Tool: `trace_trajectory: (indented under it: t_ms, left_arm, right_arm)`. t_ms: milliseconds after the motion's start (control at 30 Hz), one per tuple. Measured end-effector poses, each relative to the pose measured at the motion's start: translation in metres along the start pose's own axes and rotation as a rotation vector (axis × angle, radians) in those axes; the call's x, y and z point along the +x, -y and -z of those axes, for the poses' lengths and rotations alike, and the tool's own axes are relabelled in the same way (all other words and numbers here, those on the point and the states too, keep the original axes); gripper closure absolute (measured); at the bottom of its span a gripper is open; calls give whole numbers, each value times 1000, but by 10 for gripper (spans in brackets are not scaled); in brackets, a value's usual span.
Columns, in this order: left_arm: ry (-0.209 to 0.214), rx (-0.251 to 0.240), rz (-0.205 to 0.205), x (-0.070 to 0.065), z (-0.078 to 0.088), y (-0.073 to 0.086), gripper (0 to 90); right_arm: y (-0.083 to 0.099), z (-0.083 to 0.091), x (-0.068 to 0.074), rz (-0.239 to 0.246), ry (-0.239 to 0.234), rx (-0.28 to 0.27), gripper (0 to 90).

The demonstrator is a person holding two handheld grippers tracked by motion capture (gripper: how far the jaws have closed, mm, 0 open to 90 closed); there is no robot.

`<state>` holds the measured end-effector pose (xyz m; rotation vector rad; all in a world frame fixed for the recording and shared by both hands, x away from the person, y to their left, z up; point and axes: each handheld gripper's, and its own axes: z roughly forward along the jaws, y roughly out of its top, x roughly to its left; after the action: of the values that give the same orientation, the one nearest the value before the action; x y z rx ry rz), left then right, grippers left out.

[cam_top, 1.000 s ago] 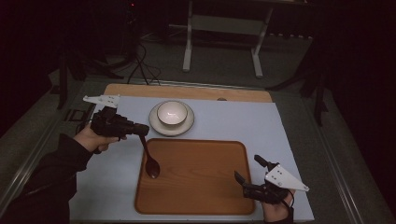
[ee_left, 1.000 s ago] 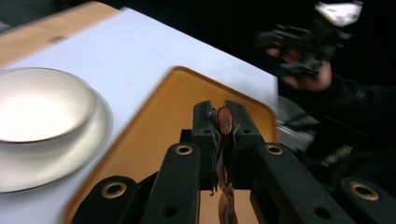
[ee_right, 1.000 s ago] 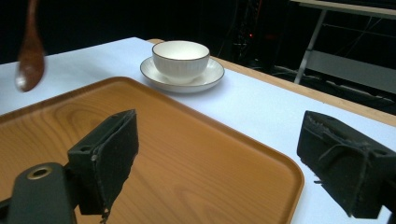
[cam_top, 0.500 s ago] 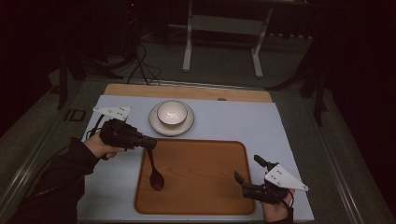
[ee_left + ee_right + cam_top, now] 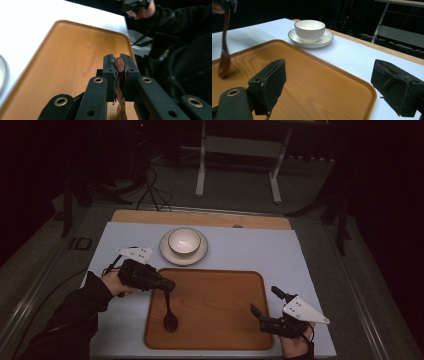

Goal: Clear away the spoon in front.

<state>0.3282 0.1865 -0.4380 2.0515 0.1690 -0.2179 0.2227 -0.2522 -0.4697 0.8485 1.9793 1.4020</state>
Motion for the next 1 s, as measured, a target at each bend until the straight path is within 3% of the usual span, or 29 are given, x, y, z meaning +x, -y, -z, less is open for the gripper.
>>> trace_trajectory:
  t_ms: [67, 233, 467, 667, 800, 900, 1000]
  left_arm:
    - [28, -10, 16, 0, -1, 2, 835]
    - [49, 6, 20, 0, -6, 6, 836]
    - [76, -11, 33, 4, -10, 12, 834]
    - [38, -34, 29, 8, -10, 20, 815]
    - [-2, -58, 7, 9, -11, 26, 785]
    - [-55, -76, -4, 11, -13, 33, 765]
    - [-79, -91, 8, 14, -14, 38, 750]
  right_arm:
    - [0, 0, 0, 2, 0, 1, 126]
    - [0, 0, 0, 0, 1, 3, 126]
    - [0, 0, 0, -1, -1, 5, 126]
    - [0, -1, 0, -1, -7, 6, 127]
    - [0, -1, 0, 0, -7, 7, 127]
    - [1, -1, 0, 2, -9, 7, 127]
    - [1, -1, 0, 1, -11, 9, 127]
